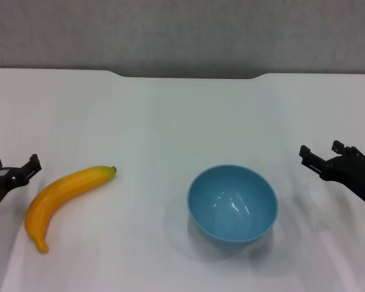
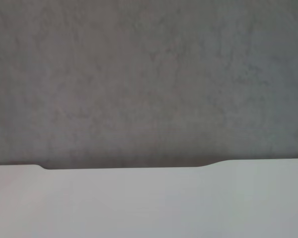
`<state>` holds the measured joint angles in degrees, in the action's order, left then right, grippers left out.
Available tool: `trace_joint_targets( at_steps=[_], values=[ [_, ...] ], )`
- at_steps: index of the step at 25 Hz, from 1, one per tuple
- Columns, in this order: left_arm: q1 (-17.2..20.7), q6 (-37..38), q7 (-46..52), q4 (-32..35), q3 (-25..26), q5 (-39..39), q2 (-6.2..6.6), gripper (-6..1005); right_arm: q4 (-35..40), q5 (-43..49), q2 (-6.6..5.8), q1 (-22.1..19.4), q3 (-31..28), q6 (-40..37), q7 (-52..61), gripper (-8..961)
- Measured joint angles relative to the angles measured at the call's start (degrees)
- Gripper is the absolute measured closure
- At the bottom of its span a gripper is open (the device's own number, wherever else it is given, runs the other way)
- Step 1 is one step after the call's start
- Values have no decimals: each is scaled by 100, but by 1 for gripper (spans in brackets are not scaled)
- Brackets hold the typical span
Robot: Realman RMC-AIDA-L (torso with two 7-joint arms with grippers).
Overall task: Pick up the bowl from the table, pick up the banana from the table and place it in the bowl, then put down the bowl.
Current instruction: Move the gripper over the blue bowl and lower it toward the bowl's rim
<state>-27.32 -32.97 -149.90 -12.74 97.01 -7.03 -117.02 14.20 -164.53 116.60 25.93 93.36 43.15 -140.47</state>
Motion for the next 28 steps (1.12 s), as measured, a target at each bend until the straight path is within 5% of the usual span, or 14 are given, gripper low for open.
trace_joint_targets(
  at_steps=[20,28],
  values=[
    [-26,105,233,-81,-268,-53,6,120,14,3,-14,-6,48,-4,149,77],
    [505,1123,1268,-1782,-1426,-537,188,126,896,522,-179,-358,451,-163,1274,76]
  ],
)
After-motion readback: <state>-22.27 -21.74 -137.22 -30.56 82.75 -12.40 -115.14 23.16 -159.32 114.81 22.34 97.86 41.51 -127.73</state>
